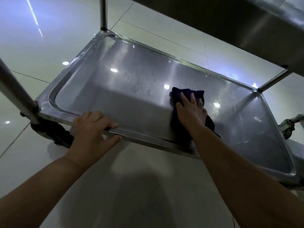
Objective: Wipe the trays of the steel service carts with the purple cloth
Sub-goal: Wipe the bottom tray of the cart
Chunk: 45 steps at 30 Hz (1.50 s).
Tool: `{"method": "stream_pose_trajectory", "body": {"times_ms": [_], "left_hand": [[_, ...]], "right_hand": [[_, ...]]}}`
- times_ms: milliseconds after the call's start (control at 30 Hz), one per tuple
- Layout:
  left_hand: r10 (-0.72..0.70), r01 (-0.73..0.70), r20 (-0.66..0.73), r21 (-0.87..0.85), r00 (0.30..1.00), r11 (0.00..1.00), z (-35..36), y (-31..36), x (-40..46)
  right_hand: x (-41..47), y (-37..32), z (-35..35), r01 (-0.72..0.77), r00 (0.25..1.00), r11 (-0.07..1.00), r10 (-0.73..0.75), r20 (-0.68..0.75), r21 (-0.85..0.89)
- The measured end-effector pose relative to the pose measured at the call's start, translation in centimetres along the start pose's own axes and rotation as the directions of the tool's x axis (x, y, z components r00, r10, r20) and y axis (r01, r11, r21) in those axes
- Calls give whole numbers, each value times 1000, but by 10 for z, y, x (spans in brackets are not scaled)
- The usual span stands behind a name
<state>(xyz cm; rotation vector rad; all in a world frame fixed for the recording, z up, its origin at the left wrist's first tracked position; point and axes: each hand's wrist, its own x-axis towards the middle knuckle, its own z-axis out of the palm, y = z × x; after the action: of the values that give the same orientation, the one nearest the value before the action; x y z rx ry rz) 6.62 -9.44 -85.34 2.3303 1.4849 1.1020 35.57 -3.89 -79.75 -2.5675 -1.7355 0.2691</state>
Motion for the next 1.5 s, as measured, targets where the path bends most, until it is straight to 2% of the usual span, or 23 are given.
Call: {"method": "stream_pose_trajectory", "body": {"times_ms": [100, 167, 233, 300, 333, 367, 400, 500, 567, 667, 767, 867, 967, 1033, 1100, 1167, 1200, 1267, 1400, 1500], "left_hand": [[-10, 10, 11, 13, 1000, 1000, -1, -1, 1], [-11, 10, 36, 20, 999, 1000, 0, -1, 1], [1, -2, 55, 17, 998, 1000, -1, -3, 0], [16, -17, 65, 14, 998, 1000, -4, -6, -2], [15, -16, 71, 13, 997, 1000, -7, -7, -3], [11, -12, 80, 14, 997, 1000, -9, -9, -4], [5, -7, 98, 17, 995, 1000, -12, -9, -5], [47, -52, 166, 25, 985, 998, -19, -11, -9], [39, -50, 146, 71, 988, 996, -29, -18, -14], [-128, 130, -35, 96, 991, 987, -41, -35, -26], [-104, 121, -119, 142, 987, 982, -37, -42, -32], [-101, 126, -183, 133, 978, 983, -34, -42, -28], [-96, 128, -211, 146, 973, 981, -35, -47, -28], [-94, 127, -191, 169, 977, 977, -35, -49, -29], [-97, 134, -197, 185, 976, 974, -33, -50, -30], [-77, 120, -226, 188, 971, 975, -34, -49, -29], [-64, 108, -231, 182, 971, 977, -35, -49, -29], [-41, 81, -231, 165, 972, 983, -35, -51, -30], [1, 34, -253, 137, 967, 990, -35, -60, -31], [11, 30, -281, 140, 960, 990, -34, -61, -28]], "right_hand": [[-17, -60, 12, 258, 966, 964, -256, 37, -68], [-31, -99, 24, 490, 872, 868, -487, 57, -82], [-39, -121, 30, 669, 743, 739, -663, 89, -81], [-29, -122, 26, 767, 642, 637, -755, 135, -82], [-19, -117, 22, 783, 622, 616, -768, 151, -88], [-7, -109, 17, 774, 633, 627, -760, 146, -91], [5, -99, 14, 734, 678, 674, -725, 121, -83], [32, -61, 5, 489, 872, 872, -489, 3, -35], [39, -44, 0, 345, 938, 938, -345, -32, -7], [40, -48, 1, 197, 979, 980, -196, -54, 33], [34, -77, 7, 102, 993, 994, -101, -55, 23], [19, -114, 16, 170, 985, 985, -170, -25, -26], [-7, -155, 29, 430, 902, 899, -432, -5, -88], [-30, -181, 39, 634, 772, 768, -635, 19, -91], [-49, -203, 47, 794, 608, 604, -791, 66, -68], [-50, -216, 50, 870, 492, 491, -864, 103, -42], [-43, -219, 50, 884, 467, 465, -878, 106, -43], [-20, -221, 47, 873, 487, 482, -870, 81, -73], [46, -208, 32, 680, 733, 731, -680, 14, -63], [79, -190, 20, 521, 854, 854, -521, -5, 0]]}}
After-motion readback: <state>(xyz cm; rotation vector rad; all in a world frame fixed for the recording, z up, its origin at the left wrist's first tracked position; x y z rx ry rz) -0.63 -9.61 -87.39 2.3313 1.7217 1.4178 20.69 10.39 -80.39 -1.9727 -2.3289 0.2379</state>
